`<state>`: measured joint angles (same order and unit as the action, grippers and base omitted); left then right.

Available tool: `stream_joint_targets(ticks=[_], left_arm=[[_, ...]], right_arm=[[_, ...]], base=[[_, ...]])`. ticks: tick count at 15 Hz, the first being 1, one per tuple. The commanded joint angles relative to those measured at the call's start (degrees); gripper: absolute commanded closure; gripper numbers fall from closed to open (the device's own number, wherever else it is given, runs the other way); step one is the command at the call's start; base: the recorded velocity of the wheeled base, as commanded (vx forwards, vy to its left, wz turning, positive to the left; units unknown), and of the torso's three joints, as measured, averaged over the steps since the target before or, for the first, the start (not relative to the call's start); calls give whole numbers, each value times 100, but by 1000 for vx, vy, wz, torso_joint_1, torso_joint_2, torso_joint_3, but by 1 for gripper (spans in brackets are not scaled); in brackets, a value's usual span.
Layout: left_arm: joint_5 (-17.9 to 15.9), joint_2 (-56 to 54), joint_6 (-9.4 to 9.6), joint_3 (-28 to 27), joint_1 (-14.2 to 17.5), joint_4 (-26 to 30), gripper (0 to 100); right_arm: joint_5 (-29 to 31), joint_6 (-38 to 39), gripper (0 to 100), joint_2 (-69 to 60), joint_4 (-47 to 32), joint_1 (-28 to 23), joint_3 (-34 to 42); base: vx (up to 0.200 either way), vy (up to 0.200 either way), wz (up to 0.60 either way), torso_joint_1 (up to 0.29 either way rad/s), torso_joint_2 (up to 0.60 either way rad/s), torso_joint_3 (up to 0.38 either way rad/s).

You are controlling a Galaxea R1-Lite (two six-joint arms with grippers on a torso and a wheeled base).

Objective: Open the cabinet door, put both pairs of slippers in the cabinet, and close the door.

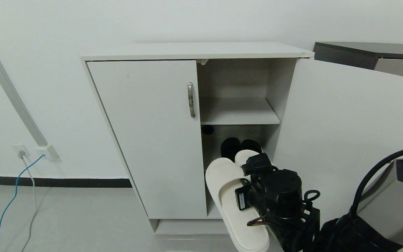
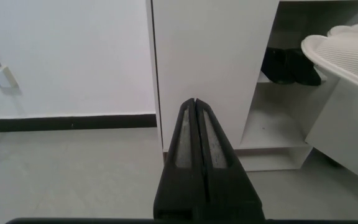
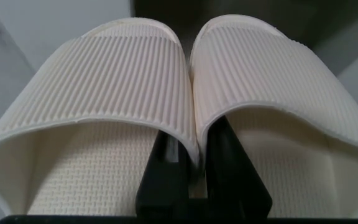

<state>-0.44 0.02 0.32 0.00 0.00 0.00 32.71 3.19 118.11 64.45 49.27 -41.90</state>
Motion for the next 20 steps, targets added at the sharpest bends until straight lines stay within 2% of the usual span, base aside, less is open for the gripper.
stream_joint_targets(ticks=[1,3,9,12,17,20], left_arm=[[0,6,3,-9,0,0,100],[0,6,-5,0,0,0,100],[0,6,-5,0,0,0,100],[9,6,3,0,0,0,100],[0,6,-23,-9,0,0,100],[0,6,-23,-9,0,0,100]], right_arm=[[588,269,100,-17,-794,56,-811],[1106,331,100,-166,-1655,82,-1391],[1616,981,100,-263,-3861,91,-3334],[1625,964,100,-104,-4142,-50,-3808],[1625,937,100,10,-4151,-76,-3905],[1634,937,100,1,-4151,-85,-3887]], base=[[0,0,0,0,0,0],[0,0,0,0,0,0],[0,0,0,0,0,0],[0,0,0,0,0,0],[0,0,0,0,0,0],[200,0,0,7,-1,5]])
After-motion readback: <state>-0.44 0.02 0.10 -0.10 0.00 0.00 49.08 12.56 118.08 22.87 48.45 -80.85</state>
